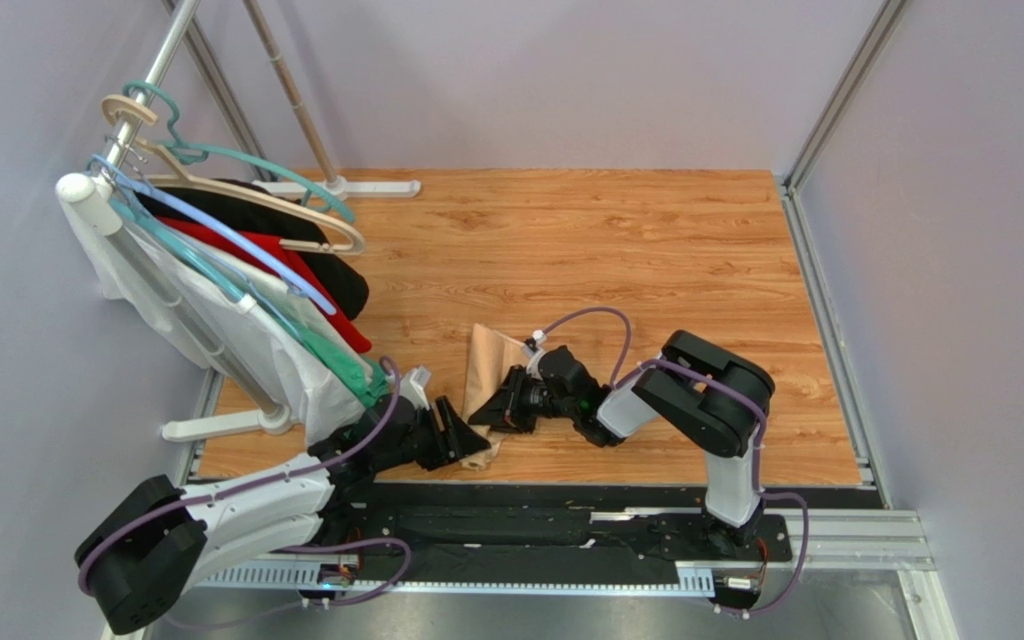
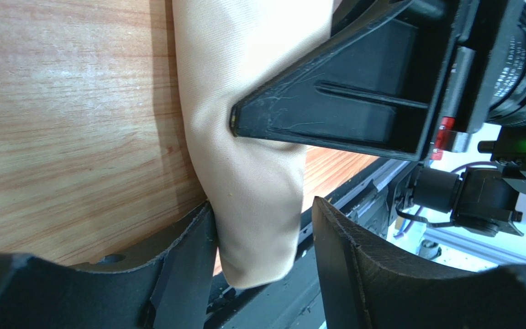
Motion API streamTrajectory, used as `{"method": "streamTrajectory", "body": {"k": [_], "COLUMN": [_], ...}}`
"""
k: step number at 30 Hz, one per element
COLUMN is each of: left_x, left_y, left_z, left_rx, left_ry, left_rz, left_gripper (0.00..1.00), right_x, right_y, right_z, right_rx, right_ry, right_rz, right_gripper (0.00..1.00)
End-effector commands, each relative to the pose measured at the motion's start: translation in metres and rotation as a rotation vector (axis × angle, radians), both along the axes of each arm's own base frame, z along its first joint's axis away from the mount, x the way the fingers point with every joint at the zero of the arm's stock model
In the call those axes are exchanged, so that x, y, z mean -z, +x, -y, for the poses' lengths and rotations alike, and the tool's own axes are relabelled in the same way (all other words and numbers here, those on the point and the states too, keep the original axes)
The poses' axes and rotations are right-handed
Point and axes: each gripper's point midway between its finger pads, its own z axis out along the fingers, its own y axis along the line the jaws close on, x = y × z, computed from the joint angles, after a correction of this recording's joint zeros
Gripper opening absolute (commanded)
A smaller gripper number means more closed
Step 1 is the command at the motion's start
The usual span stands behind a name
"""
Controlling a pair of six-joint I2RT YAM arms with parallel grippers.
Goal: Fold the napkin, place the utensils inside, and roll it up
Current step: Roll the napkin with the utensil
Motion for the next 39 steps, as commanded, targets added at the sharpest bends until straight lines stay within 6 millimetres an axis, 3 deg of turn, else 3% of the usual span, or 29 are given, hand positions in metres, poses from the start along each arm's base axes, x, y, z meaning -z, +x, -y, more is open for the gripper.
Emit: {"method": "streamTrajectory", "body": {"k": [1, 10, 17, 22, 29, 32, 36, 39], "left_x": [0.014, 0.010, 0.002, 0.001, -0.003, -0.004, -0.008, -0.017], "left_y": [-0.004, 0.000, 0.002, 0.001, -0.002, -0.004, -0.002, 0.000], "left_z": [-0.008, -0.002, 0.006, 0.006, 0.003, 0.000, -0.003, -0.004], "left_rx": [-0.014, -0.009, 0.007, -0.002, -0.006, -0.018, -0.038, -0.030], "left_ry": [0.037, 0.017, -0.014, -0.022, -0.035, -0.040, -0.064, -0.064], "left_rz": [-0.027, -0.015, -0.018, -0.034, -0.034, -0.031, -0.002, 0.034], "left_gripper": [0.60, 0.42, 0.13, 0.00, 0.00, 0.00, 0.00, 0.00], "right_x": [-0.033, -0.032, -0.030, -0.027, -0.013, -0.012, -0.012, -0.011], "right_y": [0.005, 0.005, 0.003, 0.003, 0.004, 0.009, 0.015, 0.017], "right_z": [-0.014, -0.016, -0.017, -0.016, -0.013, -0.010, -0.009, -0.010], "right_rx": [0.000, -0.007, -0.008, -0.011, -0.044, -0.050, -0.068, -0.081], "right_ry": [0.121, 0.121, 0.124, 0.114, 0.015, -0.026, -0.055, -0.056], "right_rz": [0.028, 0.029, 0.024, 0.036, 0.081, 0.098, 0.124, 0.121], "right_gripper": [0.00, 0.00, 0.00, 0.00, 0.00, 0.05, 0.04, 0.14]}}
